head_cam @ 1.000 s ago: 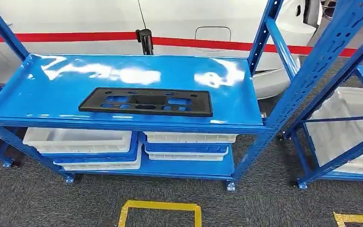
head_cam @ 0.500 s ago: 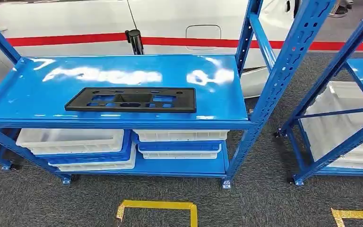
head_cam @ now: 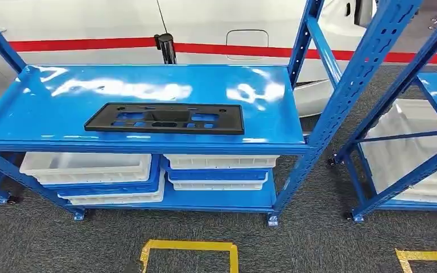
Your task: Take the parts from the cabinet and place them on the table.
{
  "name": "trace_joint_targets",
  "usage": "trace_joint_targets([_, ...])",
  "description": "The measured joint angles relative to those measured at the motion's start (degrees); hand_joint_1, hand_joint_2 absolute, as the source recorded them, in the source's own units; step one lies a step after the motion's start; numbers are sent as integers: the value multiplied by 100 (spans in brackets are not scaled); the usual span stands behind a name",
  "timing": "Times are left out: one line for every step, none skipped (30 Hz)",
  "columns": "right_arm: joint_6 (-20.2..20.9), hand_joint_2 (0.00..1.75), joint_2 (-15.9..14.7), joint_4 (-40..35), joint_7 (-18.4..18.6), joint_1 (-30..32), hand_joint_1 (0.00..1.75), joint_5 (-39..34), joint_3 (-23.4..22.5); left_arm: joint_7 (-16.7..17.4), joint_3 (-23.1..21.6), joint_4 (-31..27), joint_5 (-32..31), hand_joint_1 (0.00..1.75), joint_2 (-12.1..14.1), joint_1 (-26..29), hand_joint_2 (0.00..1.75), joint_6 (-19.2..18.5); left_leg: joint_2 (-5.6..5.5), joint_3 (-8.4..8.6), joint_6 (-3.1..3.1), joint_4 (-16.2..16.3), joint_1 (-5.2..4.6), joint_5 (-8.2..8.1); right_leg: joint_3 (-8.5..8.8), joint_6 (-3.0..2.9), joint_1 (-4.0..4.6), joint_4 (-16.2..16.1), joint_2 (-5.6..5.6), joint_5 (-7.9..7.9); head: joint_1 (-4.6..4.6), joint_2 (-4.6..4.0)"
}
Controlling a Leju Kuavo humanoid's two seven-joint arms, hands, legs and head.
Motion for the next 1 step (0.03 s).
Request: trace_joint_targets([11, 175, 0, 0, 9, -1, 0, -2, 0, 0, 0, 0, -4, 0, 0, 0, 0, 0, 0, 0, 4, 0, -4, 1, 0, 1, -9, 0, 0, 1, 4, 0])
